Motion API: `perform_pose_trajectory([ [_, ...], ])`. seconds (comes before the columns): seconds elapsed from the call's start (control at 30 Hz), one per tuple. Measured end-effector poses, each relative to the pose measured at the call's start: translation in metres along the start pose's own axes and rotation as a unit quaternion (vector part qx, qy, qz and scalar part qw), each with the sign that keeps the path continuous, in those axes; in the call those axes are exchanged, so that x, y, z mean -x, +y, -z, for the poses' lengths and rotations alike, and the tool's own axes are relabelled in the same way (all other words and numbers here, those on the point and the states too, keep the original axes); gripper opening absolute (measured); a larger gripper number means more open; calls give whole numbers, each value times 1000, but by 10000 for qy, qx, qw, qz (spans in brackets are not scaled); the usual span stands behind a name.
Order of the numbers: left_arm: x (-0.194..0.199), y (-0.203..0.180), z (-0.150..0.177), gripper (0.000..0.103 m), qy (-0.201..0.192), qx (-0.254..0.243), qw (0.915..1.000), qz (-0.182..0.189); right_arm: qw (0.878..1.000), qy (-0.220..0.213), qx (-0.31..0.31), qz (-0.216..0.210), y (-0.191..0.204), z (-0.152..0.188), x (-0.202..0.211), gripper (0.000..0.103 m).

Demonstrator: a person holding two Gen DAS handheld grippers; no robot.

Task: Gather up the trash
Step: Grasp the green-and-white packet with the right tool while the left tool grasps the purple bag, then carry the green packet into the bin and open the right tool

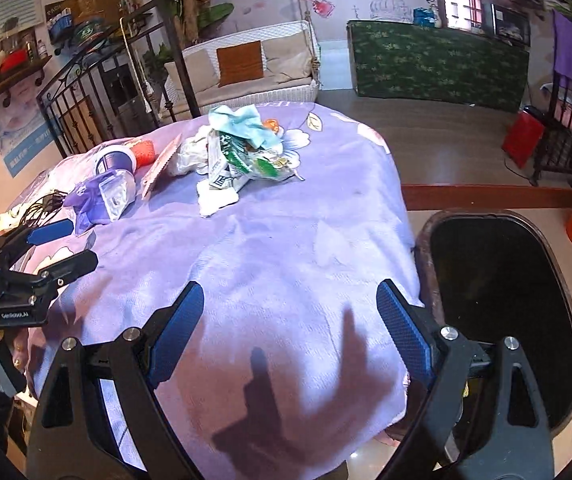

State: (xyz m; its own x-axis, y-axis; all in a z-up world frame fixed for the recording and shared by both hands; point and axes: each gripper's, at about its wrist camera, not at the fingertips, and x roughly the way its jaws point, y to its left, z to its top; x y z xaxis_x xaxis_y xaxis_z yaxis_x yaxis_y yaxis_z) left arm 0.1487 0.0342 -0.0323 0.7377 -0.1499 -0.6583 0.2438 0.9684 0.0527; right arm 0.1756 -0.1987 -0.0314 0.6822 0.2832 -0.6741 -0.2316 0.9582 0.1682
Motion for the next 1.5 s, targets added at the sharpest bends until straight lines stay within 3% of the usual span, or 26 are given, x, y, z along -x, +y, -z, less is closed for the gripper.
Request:
perform_pose_trajectory([
  [0.2, 4, 56, -6, 93, -37, -146, 9981, -601, 9984, 89, 545, -102, 33, -22, -26, 87],
  [0.37, -4, 106, -18, 93, 82, 21, 9970, -774, 9951, 165, 976, -82, 47, -45, -55, 83],
  [0.53, -21, 139, -19, 93, 400, -37, 9965, -735, 9892, 353, 1416, 150, 55, -68, -91, 77],
  [0.73, -50, 150, -25, 92, 796, -598, 9926, -701, 9777, 485, 1987, 473, 64, -86, -127, 70],
  [0.87, -67, 151, -25, 74, 1128, -854, 9882, -582, 9698, 487, 2290, 689, 72, -95, -145, 61],
  [1.0, -69, 149, -23, 55, 1188, -880, 9874, -561, 9641, 506, 2444, 909, 74, -96, -154, 21],
  [1.03, -67, 149, -23, 53, 1166, -832, 9882, -543, 9651, 518, 2402, 906, 73, -96, -154, 15],
  [1.2, -54, 139, -20, 29, 1064, -706, 9906, -483, 9712, 411, 2212, 780, 66, -90, -143, 11],
  [1.5, -21, 121, -19, 18, 565, -179, 9973, -445, 9848, 16, 1672, 463, 53, -79, -100, 8],
])
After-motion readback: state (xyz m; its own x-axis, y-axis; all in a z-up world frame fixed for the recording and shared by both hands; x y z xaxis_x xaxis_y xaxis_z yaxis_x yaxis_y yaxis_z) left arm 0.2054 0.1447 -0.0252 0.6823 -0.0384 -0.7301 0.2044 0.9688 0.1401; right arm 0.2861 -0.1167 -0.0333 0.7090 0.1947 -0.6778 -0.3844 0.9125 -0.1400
